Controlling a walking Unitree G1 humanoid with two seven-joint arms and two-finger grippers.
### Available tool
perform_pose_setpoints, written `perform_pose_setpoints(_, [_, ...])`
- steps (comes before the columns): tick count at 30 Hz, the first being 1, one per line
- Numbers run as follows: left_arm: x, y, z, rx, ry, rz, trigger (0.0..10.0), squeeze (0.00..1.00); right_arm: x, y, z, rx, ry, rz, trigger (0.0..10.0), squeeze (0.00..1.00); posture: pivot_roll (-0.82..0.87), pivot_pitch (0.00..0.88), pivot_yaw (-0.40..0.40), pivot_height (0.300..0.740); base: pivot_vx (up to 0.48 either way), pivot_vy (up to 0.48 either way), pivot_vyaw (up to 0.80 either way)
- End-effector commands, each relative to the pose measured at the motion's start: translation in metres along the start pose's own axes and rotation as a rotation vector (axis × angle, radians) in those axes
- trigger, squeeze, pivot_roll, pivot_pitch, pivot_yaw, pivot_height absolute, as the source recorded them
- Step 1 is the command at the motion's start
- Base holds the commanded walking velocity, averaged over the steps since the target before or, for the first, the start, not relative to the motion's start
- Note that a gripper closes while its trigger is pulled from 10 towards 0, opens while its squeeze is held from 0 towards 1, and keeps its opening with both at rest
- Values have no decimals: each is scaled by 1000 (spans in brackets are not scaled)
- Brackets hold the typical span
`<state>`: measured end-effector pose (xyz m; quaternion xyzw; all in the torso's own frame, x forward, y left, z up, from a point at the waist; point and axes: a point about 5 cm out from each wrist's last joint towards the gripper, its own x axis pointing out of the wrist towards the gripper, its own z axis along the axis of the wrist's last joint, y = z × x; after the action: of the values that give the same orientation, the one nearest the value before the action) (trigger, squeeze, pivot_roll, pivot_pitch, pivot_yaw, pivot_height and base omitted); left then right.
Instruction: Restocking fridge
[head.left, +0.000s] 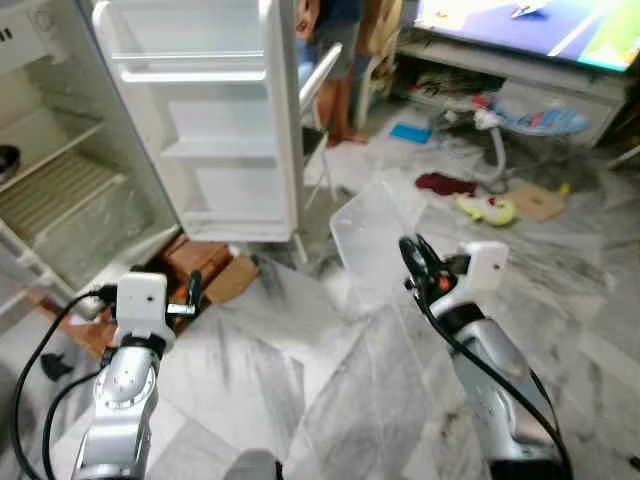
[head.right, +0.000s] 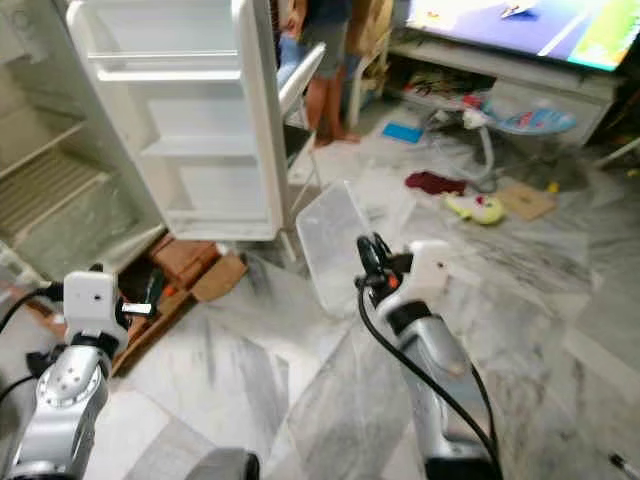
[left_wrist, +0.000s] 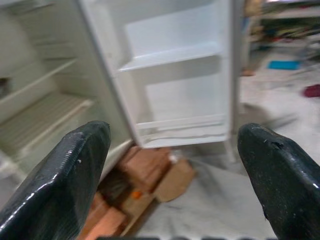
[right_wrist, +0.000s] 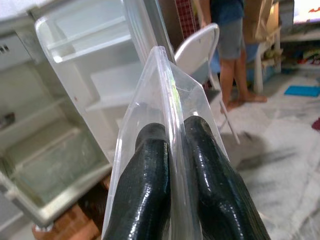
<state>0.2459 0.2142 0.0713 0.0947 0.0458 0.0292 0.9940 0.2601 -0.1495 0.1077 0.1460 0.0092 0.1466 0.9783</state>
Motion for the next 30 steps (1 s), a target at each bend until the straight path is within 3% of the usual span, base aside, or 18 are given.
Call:
perform_pose_setpoints(1, [0, 6, 1, 17, -5, 30, 10000, 0, 1, 3, 0, -4, -2, 11, 10000, 0, 18, 0, -19, 740, 0, 0, 800])
perform_pose_setpoints(22, [-3, -1, -1, 19, 6, 6, 10000, 0, 3, 13, -1, -33, 7, 94, 10000, 0, 15, 4, -17, 740, 0, 0, 800])
perform_pose_setpoints(30, [-3, 0, 0, -56, 8, 4, 10000, 0, 7, 17, 0, -31, 7, 123, 10000, 0, 24, 13, -20, 740, 0, 0, 800])
